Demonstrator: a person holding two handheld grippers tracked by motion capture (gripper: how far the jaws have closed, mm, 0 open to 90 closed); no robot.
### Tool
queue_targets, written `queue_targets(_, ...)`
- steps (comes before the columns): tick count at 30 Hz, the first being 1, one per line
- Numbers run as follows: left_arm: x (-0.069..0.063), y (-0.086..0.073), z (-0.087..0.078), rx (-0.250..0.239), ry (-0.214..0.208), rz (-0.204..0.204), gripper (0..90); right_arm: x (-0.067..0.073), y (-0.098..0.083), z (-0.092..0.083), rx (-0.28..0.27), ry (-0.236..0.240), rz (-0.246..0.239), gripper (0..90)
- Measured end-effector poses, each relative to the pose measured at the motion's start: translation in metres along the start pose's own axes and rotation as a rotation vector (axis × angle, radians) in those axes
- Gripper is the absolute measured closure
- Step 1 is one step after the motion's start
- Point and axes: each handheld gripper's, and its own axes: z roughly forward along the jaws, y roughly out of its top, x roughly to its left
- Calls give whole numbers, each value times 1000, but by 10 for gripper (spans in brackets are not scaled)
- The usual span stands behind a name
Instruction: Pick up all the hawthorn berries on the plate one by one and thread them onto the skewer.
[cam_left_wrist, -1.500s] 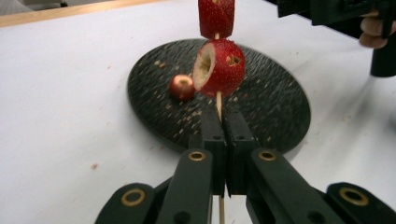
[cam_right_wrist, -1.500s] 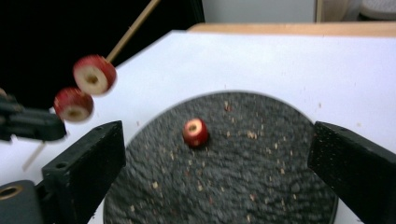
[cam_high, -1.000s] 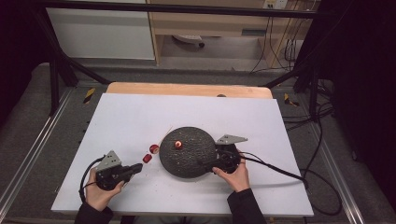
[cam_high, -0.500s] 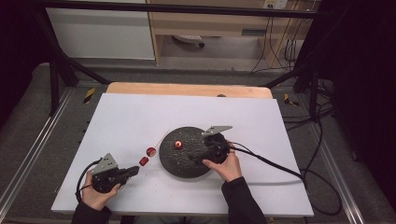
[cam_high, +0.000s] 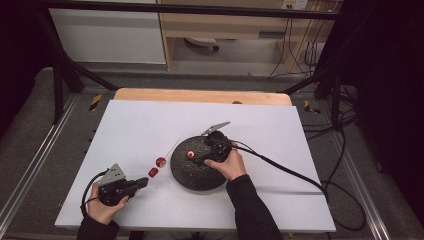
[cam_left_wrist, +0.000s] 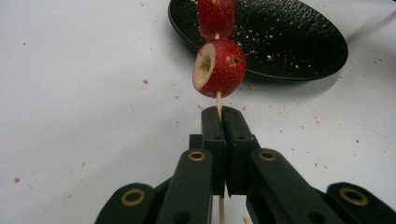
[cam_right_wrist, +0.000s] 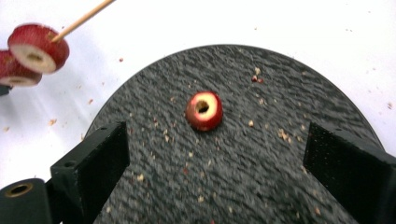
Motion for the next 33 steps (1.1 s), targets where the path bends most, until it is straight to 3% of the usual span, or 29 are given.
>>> queue_targets(15,2,-1,1,9,11,-5,884,0,27,25,97,-19,-11,131)
queue_targets(19,2,-1,0,10,11,-4,884,1,31,32,137,-22,-40,178)
queue_targets(33,2,-1,0,9,7,-6,883,-1,34,47,219,31,-14,377)
